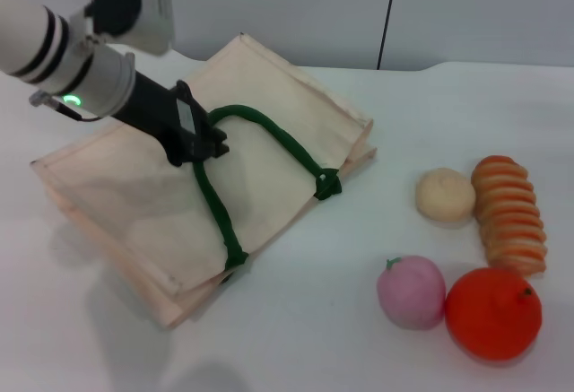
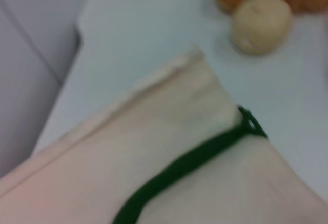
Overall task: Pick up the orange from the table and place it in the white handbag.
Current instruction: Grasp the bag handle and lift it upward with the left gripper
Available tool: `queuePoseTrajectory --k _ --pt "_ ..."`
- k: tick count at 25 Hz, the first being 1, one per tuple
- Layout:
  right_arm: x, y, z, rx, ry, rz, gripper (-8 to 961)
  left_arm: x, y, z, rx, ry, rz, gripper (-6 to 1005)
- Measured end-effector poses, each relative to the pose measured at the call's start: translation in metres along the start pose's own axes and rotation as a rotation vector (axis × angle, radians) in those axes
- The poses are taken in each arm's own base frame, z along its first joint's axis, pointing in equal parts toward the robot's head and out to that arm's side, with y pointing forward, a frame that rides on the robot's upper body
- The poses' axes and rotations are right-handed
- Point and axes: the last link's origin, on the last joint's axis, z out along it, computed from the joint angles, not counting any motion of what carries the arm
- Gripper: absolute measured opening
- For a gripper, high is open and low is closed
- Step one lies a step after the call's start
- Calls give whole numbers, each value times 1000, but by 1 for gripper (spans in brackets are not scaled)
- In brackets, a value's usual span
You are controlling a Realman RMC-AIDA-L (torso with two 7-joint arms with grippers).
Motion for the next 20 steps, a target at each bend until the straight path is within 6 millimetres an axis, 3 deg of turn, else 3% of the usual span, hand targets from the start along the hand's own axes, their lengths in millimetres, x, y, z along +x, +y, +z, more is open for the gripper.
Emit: queuePoseTrajectory --k 4,12,15,20 --pt "0 0 1 -2 -1 0 834 2 -3 -10 12 27 -162 129" --pt "-1 1 2 -4 -3 0 834 10 5 -10 -56 72 -357 157" --pt "-1 1 2 -4 -3 0 834 14 8 -12 -89 98 -435 295" --pt "-1 1 2 -4 -3 0 833 15 12 -19 -143 134 -627 340"
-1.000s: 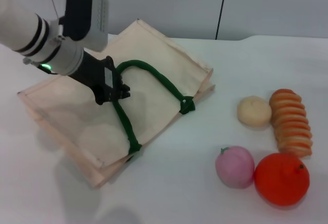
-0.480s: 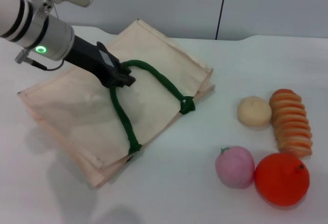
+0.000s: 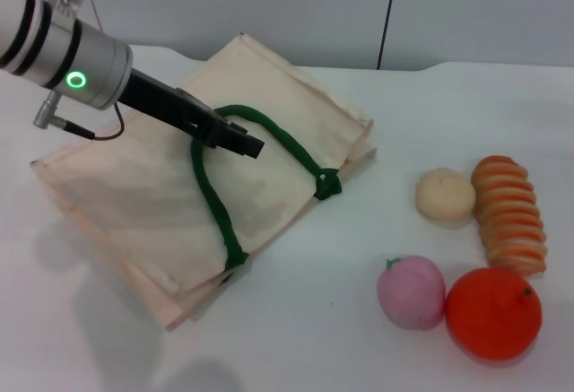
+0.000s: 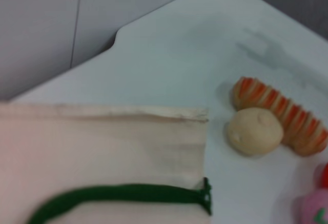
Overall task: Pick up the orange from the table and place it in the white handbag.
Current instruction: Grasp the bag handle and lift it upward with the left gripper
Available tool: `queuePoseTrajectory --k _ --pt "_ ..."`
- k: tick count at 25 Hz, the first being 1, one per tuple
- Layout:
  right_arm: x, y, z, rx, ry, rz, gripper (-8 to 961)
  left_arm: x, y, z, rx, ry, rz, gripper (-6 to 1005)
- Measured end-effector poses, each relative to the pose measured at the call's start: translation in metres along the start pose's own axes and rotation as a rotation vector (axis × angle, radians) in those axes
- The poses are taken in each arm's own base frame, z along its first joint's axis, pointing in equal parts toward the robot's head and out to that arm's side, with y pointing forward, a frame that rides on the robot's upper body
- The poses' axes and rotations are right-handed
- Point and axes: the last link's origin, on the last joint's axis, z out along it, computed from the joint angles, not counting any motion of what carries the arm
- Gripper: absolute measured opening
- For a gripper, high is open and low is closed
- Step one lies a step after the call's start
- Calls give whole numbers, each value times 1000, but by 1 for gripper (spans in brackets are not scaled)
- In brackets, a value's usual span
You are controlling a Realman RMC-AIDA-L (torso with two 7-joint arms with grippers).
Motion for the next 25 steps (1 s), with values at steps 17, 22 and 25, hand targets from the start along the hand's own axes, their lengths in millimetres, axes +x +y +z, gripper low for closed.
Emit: queuePoseTrajectory --k 17,22,25 --pt "0 0 0 1 -1 0 833 -29 0 -13 -11 -141 -427 401" --pt "-1 -1 0 7 -4 3 833 -39 -2 -16 -1 -179 -459 397" --pt "-1 -2 0 11 -6 4 833 -38 -3 -15 -3 -177 -457 406"
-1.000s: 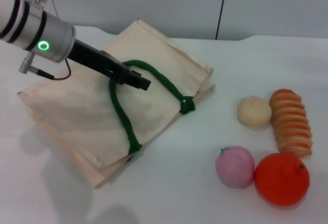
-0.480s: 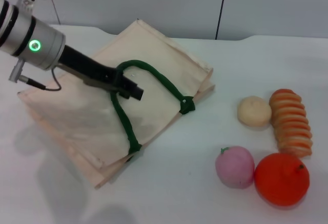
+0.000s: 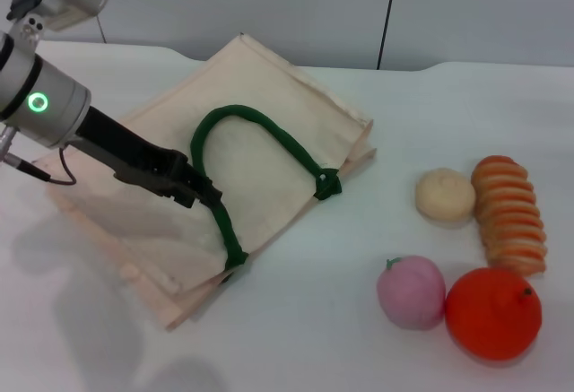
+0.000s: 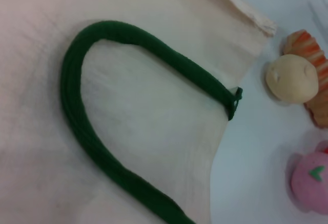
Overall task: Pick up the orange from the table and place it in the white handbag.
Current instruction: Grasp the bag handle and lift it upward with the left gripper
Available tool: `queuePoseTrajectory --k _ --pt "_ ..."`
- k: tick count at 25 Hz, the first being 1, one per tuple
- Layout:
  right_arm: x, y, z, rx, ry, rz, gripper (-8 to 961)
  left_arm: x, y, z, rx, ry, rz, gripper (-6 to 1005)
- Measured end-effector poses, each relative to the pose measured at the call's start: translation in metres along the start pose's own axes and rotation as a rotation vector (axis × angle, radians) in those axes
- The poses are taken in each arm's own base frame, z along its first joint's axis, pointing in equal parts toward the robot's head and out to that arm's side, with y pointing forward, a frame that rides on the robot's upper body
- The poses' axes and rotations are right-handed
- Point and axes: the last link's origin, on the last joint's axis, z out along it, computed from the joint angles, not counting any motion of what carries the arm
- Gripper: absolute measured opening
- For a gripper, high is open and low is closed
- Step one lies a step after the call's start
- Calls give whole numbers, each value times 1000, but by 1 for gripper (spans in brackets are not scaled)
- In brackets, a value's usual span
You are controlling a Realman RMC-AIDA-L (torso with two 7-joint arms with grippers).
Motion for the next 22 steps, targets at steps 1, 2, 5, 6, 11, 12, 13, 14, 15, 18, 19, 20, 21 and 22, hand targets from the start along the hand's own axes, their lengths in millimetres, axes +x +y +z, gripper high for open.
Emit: queuePoseTrajectory --k 1,2,5,6,11,12,13,14,15,18,19,20,21,22 --pt "0 0 0 -1 -1 0 833 1 0 0 2 4 1 409" --pt "0 1 1 -2 -1 0 833 1 -1 0 5 9 1 412" --pt "-2 2 4 -8 -5 0 833 3 -2 3 10 15 4 547" --pt "-2 3 5 -9 -6 0 833 4 -2 5 9 14 6 567" --pt "-2 3 5 -10 -5 1 833 9 -1 14 7 14 11 650" --pt "-2 3 5 -10 -5 1 833 9 -1 16 2 12 5 661" --pt "-2 3 5 -11 -5 1 833 10 0 17 0 11 3 672" --pt "-2 3 5 -11 -5 1 833 10 0 19 -5 5 -3 683" --pt "-2 3 5 -11 -5 0 833 9 0 19 -5 2 -8 695" --pt "-2 3 5 -11 -6 1 833 6 -3 19 3 -6 -34 707" --pt "-2 3 5 -11 -6 1 833 6 -4 18 7 -8 -45 707" --pt "-2 3 5 -11 -5 1 833 5 -5 17 10 -10 -56 708" --pt "-2 3 5 -11 -5 1 833 5 -6 16 14 -12 -68 708" --pt "-2 3 5 -11 -5 1 833 5 -6 15 18 -12 -77 709"
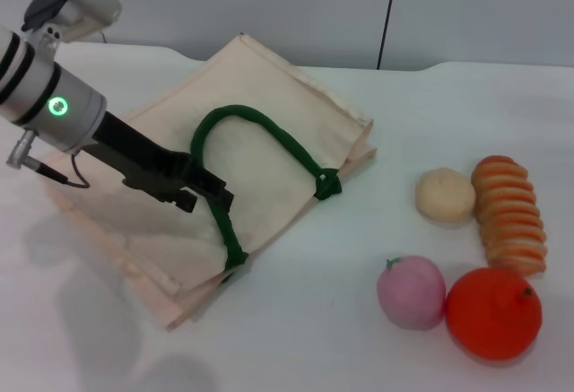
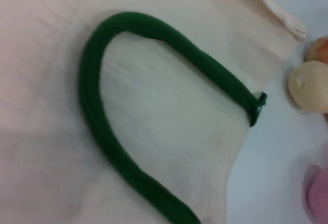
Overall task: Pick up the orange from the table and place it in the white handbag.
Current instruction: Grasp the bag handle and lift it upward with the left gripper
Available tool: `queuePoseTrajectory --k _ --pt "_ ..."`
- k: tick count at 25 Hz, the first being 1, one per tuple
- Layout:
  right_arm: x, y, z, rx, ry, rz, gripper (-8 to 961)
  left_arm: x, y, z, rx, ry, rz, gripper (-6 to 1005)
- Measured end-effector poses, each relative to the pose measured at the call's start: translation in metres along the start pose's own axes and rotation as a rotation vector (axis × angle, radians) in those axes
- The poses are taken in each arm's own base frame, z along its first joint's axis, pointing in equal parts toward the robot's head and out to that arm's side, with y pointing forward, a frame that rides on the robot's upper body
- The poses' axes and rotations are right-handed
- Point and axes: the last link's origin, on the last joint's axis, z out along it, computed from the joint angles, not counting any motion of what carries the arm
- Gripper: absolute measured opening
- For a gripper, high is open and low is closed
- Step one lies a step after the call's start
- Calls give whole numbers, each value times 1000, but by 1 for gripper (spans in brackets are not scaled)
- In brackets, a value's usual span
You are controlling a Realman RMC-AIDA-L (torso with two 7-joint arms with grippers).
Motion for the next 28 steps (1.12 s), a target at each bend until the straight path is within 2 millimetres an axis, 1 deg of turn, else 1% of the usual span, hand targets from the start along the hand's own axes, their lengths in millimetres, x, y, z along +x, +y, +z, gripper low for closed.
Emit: queuePoseTrajectory --k 5,10,18,28 --pt "0 0 1 -1 -1 0 833 1 -2 0 10 1 -13 711" --pt "0 1 1 -2 -1 0 833 4 -2 9 25 1 -24 710" --pt "-1 3 3 -8 -2 3 833 7 -6 15 80 -6 -33 709" --pt "-1 4 4 -10 -3 11 833 14 -11 15 126 25 -47 708"
